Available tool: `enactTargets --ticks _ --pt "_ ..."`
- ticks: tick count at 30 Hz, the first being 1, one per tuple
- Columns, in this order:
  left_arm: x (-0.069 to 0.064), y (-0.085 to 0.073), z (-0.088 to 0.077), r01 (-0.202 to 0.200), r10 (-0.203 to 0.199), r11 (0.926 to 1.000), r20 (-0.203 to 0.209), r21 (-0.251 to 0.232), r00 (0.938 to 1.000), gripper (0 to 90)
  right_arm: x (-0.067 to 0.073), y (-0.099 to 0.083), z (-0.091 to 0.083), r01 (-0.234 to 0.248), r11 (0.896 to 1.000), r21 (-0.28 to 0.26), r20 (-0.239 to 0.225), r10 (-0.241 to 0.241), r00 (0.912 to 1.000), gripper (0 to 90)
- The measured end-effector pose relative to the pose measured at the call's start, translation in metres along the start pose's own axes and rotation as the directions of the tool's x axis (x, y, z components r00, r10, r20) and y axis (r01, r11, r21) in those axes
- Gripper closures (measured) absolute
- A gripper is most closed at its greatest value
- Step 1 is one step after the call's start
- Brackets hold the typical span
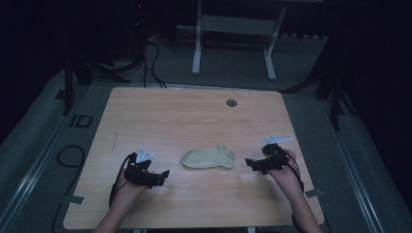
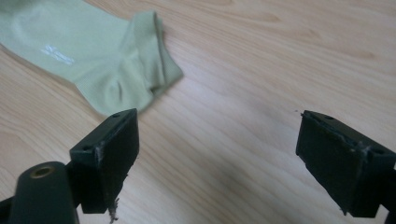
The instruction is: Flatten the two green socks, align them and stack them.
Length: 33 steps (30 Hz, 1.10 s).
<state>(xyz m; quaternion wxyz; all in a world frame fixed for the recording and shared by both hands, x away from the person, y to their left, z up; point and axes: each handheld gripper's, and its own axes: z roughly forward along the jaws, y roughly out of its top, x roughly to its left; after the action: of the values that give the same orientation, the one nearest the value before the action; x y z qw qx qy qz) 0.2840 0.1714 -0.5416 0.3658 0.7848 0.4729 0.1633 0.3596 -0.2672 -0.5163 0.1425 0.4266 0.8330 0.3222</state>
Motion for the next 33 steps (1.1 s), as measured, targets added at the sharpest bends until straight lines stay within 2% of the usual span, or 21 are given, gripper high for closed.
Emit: enactTargets --ticks 3,5,11,18,22,25,26,28,32,33 --pt "0.003 -0.007 -0.005 0.007 -0.007 1.0000 -0.003 0.002 1.0000 8.0 -0.005 -0.008 -0.004 -0.015 1.000 -0.009 0.008 0.015 0.9999 13.2" --pt "0.005 -0.011 -0.007 0.006 -0.006 0.9999 0.012 0.011 0.9999 8.0 -0.007 -0.013 -0.007 -0.018 1.000 -0.007 0.013 0.018 0.9997 13.1" --pt "0.011 -0.028 -0.013 0.019 -0.019 0.9993 -0.003 0.031 0.9998 8.0 -0.011 -0.028 -0.016 -0.023 0.999 -0.022 0.024 0.024 0.9994 12.6" --pt "0.015 -0.044 -0.021 0.025 -0.024 0.9984 -0.022 0.050 0.9995 8.0 -0.020 -0.051 -0.023 -0.066 0.998 -0.014 0.051 0.066 0.9965 12.2" --pt "0.018 -0.052 -0.023 0.024 -0.022 0.9978 -0.025 0.062 0.9994 8.0 -0.026 -0.064 -0.028 -0.084 0.996 -0.033 0.060 0.086 0.9944 12.2" --pt "0.019 -0.057 -0.026 0.023 -0.022 0.9984 -0.022 0.051 0.9995 8.0 -0.028 -0.073 -0.031 -0.092 0.994 -0.057 0.052 0.094 0.9942 12.2" --pt "0.020 -0.059 -0.026 0.019 -0.018 0.9990 -0.018 0.041 0.9997 8.0 -0.028 -0.076 -0.032 -0.083 0.995 -0.056 0.062 0.086 0.9943 12.2" --pt "0.022 -0.063 -0.028 0.036 -0.036 0.9989 -0.021 0.028 0.9991 8.0 -0.030 -0.081 -0.032 -0.080 0.995 -0.054 0.076 0.084 0.9936 12.2" --pt "0.022 -0.069 -0.032 0.042 -0.041 0.9990 -0.030 0.018 0.9987 8.0 -0.033 -0.094 -0.037 -0.130 0.986 -0.101 0.078 0.138 0.9874 12.2" --pt "0.022 -0.071 -0.033 0.047 -0.046 0.9988 -0.032 0.016 0.9984 8.0 -0.033 -0.097 -0.038 -0.128 0.986 -0.105 0.088 0.138 0.9866 12.3"
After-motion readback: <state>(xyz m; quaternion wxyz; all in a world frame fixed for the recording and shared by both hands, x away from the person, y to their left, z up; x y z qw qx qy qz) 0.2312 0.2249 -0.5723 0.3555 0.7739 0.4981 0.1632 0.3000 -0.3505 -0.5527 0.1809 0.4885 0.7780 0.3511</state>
